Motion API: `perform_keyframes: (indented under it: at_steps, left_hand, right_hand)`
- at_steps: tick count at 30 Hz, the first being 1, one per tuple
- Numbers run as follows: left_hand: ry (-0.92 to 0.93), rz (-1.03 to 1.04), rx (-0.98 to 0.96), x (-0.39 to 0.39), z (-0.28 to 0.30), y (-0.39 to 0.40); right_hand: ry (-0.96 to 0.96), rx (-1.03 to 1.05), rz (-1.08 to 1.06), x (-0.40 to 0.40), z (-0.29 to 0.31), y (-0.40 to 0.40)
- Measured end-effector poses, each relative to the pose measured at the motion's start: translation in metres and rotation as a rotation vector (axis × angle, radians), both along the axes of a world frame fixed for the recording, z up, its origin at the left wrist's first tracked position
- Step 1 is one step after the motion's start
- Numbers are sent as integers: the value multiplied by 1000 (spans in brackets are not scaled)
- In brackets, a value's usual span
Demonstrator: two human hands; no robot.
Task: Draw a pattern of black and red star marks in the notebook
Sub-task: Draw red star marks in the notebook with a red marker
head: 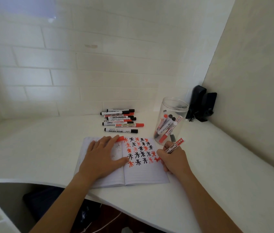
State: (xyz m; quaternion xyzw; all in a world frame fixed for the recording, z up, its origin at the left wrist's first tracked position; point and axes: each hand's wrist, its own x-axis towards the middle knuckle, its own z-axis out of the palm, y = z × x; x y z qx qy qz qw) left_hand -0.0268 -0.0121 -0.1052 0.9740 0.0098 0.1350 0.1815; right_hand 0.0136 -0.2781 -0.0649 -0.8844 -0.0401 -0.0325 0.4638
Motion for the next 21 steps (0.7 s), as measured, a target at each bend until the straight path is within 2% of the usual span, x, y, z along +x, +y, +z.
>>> perform_keyframes:
  at_steps: [5,10,21]
  left_hand:
    - [21,-1,0,0,0,0]
    - [30,7,-7,-1,1,0]
    - [35,-13,-27,-2,2,-1]
  right_hand:
    - [-5,-12,-28,2,0,-1]
    - [-13,67,-69,5,-4,-2]
    - [23,26,80,4,-6,0]
